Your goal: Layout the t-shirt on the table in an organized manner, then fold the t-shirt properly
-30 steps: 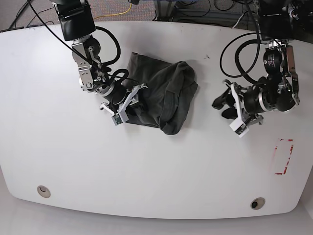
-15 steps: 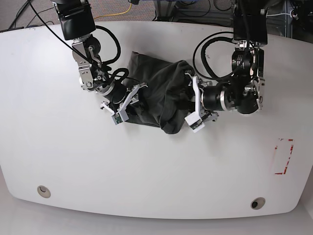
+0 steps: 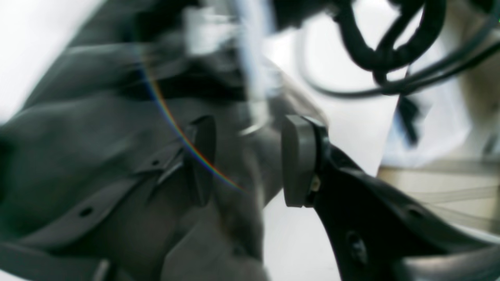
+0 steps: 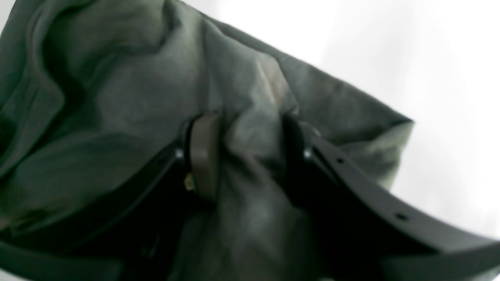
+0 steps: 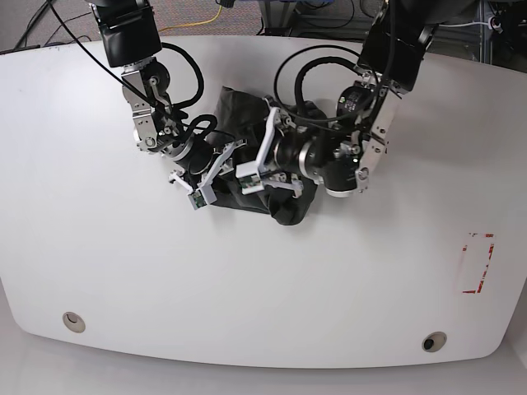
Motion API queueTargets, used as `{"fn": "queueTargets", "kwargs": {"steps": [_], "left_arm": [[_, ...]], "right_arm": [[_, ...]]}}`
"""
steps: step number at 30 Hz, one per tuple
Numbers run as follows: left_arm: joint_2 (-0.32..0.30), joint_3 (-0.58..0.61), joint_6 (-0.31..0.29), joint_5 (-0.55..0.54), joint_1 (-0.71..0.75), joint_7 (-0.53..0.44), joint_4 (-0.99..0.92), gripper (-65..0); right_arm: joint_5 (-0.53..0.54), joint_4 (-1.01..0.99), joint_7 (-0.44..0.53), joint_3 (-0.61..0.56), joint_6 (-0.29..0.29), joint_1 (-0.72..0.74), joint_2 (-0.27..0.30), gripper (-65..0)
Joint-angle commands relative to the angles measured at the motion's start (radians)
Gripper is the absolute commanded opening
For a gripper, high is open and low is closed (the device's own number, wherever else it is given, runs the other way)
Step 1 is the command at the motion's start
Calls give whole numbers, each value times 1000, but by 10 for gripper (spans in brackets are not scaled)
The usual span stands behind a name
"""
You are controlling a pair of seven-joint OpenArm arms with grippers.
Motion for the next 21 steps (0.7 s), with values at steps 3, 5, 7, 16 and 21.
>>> {"fn": "queueTargets", "kwargs": {"steps": [3,5,7,16,21], "left_arm": [[15,96,-1,108,-19,-15,13,-406],[12,109,-1,140,-18,-25,13,-406],[7,116,-1,175,-15,-35,15,-406],[-123,97,-1,187,-13,-38,63,-406],[-215,16,-1,186,8,-37,127,-406]], "right_arm": [[-9,7,-20,2,3,6,4,-417],[-9,7,-20,2,3,6,4,-417],[-9,7,-20,2,3,6,4,-417],[-9,7,-19,5,3,6,4,-417],[-9,7,-19,3,3,6,4,-417]]}}
